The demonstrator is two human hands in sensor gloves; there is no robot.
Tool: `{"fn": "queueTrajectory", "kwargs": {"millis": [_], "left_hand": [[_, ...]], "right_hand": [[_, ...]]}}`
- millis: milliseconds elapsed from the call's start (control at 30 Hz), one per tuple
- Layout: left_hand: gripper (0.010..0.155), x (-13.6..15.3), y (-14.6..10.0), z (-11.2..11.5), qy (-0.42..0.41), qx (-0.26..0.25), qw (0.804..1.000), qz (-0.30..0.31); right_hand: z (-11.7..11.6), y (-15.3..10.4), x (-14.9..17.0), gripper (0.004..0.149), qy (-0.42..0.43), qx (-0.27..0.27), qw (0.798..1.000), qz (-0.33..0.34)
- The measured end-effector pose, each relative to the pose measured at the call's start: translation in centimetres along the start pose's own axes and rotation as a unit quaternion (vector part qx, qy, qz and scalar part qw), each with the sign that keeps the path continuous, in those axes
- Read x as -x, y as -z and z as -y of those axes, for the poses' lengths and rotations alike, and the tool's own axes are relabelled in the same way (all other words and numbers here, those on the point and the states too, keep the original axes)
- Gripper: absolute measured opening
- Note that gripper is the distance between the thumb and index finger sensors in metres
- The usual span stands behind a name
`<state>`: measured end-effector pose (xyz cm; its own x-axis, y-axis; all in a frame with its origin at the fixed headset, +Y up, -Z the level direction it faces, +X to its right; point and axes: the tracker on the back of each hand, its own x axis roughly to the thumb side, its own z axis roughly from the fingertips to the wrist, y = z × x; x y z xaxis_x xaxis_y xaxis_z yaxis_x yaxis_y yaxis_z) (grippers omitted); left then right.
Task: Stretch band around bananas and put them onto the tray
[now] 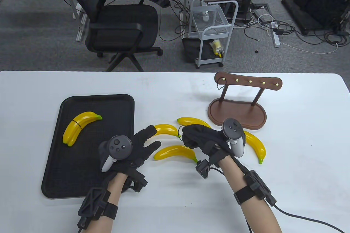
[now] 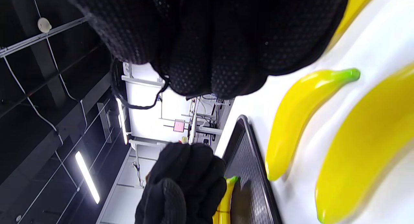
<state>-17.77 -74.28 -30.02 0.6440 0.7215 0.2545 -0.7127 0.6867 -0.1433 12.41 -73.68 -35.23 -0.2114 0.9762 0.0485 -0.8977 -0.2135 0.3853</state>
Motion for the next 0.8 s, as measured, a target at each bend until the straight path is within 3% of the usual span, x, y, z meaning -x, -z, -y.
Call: {"fn": "queueTrajectory", "kwargs": {"millis": [800], "left_hand": [[0.070,-0.4,0.2,1.0,-0.013,0.026,0.999,0.015]], "right_hand": [[-3.8,0.2,0.1,0.037,-0.025,-0.088,0.996,0.006]]}}
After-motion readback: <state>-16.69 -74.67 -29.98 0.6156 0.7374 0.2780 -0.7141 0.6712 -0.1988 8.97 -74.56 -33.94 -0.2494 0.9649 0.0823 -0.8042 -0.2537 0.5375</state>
